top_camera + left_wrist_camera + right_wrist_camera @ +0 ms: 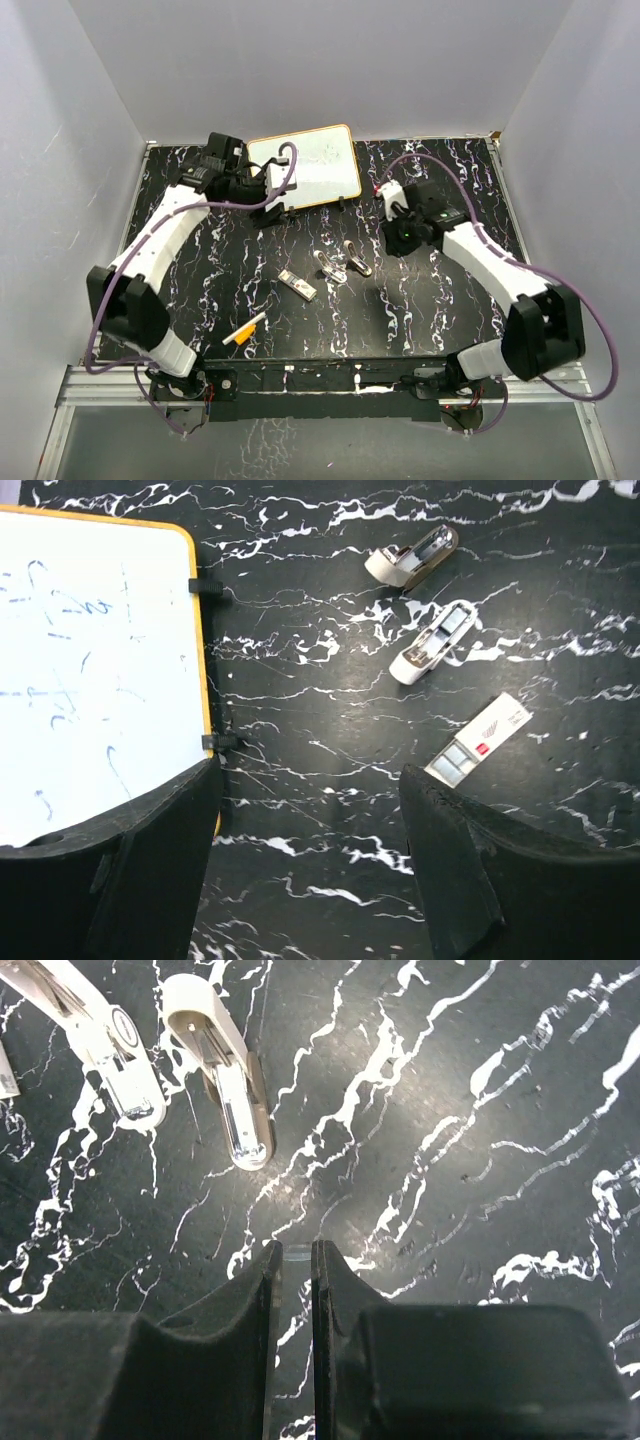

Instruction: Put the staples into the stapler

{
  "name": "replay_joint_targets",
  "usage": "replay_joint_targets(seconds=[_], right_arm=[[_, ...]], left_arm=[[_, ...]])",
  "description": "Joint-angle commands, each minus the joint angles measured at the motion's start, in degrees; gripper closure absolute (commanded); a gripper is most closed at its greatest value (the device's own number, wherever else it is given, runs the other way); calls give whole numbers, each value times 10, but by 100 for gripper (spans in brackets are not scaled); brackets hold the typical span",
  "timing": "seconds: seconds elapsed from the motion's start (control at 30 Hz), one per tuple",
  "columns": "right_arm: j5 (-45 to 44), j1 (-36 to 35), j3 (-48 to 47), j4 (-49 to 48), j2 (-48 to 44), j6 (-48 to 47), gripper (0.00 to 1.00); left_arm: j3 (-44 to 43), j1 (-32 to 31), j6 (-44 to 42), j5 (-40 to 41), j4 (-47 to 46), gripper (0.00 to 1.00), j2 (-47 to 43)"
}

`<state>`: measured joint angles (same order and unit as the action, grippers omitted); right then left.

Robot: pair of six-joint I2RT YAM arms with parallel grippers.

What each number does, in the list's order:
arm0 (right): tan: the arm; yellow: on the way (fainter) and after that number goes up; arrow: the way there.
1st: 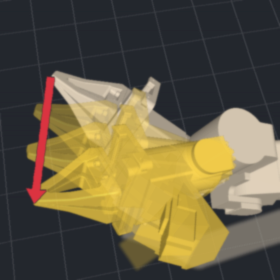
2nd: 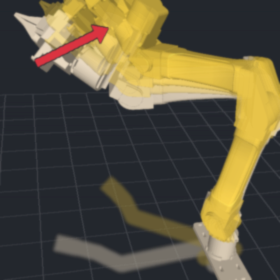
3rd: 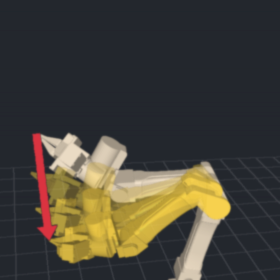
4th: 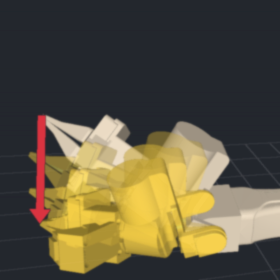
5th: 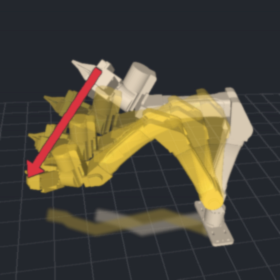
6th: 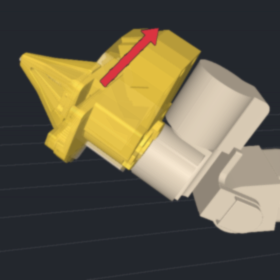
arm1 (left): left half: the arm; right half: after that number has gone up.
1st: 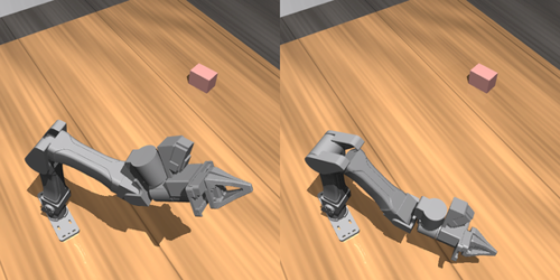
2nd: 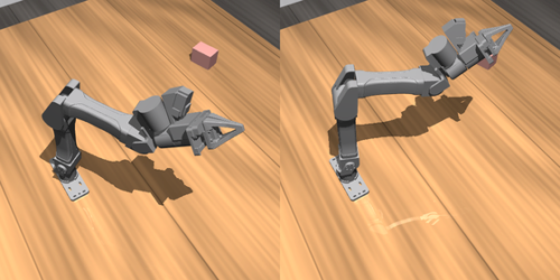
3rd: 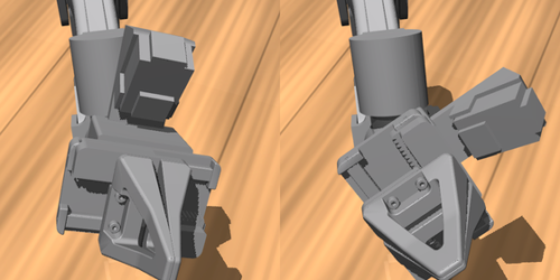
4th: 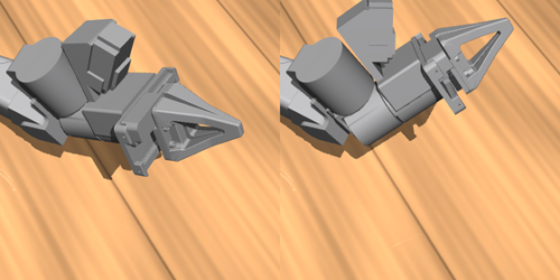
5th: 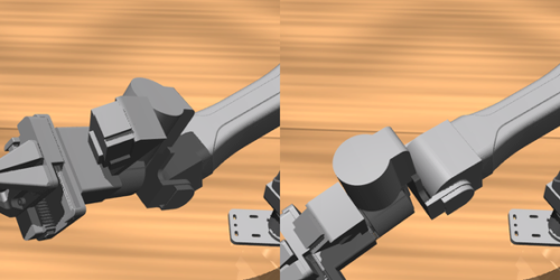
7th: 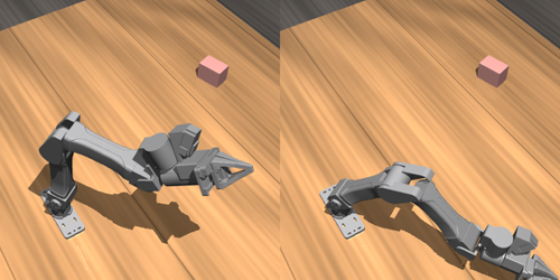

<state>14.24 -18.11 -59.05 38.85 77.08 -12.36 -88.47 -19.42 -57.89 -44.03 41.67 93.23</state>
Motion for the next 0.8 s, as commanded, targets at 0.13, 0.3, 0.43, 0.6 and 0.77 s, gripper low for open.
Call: replay_joint_targets(seconds=[0.13,0.3,0.43,0.6,0.77], right_arm=[[-83,-76,-64,-63,86,-11,92],[-95,-100,-70,-69,119,-3,92],[-92,-115,-79,-66,140,0,92],[-81,-128,-99,-46,167,11,92],[-81,-137,-121,-21,192,18,92]], left_arm=[[75,6,195,96,-112,30,-75],[86,7,234,144,-130,31,-83],[84,8,252,179,-137,31,-86],[83,16,266,214,-142,31,-92],[88,24,270,224,-149,30,-98]])
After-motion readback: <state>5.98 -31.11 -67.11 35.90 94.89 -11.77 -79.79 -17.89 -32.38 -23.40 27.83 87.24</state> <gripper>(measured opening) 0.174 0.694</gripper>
